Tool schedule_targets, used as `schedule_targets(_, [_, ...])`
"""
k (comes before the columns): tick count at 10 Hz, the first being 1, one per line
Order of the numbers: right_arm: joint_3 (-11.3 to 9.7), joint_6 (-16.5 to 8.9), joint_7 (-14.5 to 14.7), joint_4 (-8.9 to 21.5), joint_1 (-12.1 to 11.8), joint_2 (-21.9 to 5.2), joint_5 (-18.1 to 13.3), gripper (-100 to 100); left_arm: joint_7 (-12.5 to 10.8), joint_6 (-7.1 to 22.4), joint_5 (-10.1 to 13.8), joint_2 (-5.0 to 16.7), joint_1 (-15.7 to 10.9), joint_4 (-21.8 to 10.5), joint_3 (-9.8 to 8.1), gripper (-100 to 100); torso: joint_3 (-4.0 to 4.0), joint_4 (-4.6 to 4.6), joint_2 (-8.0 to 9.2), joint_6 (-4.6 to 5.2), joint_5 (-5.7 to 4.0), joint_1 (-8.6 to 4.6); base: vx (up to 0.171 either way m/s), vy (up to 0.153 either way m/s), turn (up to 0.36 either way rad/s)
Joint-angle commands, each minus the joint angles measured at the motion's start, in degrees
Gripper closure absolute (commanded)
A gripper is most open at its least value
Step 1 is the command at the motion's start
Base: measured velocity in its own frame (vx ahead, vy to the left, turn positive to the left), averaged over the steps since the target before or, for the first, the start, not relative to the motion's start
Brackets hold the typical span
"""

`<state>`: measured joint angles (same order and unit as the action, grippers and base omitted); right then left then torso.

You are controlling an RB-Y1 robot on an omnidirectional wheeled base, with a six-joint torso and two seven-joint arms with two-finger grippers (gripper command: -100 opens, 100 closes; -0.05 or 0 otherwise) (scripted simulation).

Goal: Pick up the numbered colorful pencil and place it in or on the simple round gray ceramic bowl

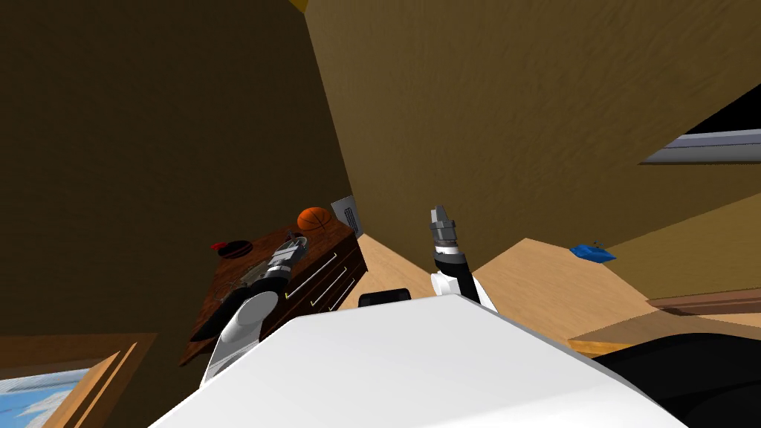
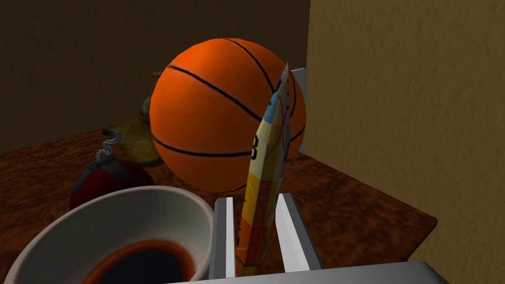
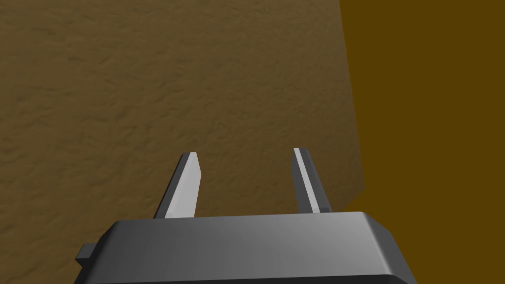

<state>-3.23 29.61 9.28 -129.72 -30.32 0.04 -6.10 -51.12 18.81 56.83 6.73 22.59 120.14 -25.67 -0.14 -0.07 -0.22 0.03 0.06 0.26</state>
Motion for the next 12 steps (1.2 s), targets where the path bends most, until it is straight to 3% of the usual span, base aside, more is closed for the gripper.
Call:
schedule_targets(1, [0.0,0.0,0.0,0.0,0.0,0.0,0.0,0,-1.1,1.6,0.2,0.1,0.4,1.3,-1.13,100,0.0,0.0,0.0,0.0,0.0,0.0,0.055,0.021,0.057])
schedule_targets(8, [0.0,0.0,0.0,0.0,0.0,0.0,0.0,0,-5.1,9.8,3.6,1.6,2.9,9.3,-7.95,100,-0.29,-0.11,-0.48,0.06,0.13,0.41,0.112,0.059,0.115])
schedule_targets(11, [0.0,0.0,0.0,0.0,0.0,0.0,0.0,0,-6.0,12.0,4.6,2.2,3.3,11.4,-9.77,100,-0.35,-0.14,-0.58,0.07,0.17,0.43,0.12,0.061,0.095])
schedule_targets(12, [0.0,0.0,0.0,0.0,0.0,0.0,0.0,0,-5.7,11.4,4.2,2.0,3.0,10.9,-9.33,100,-0.3,-0.13,-0.47,0.11,0.17,0.41,0.034,0.028,0.001])
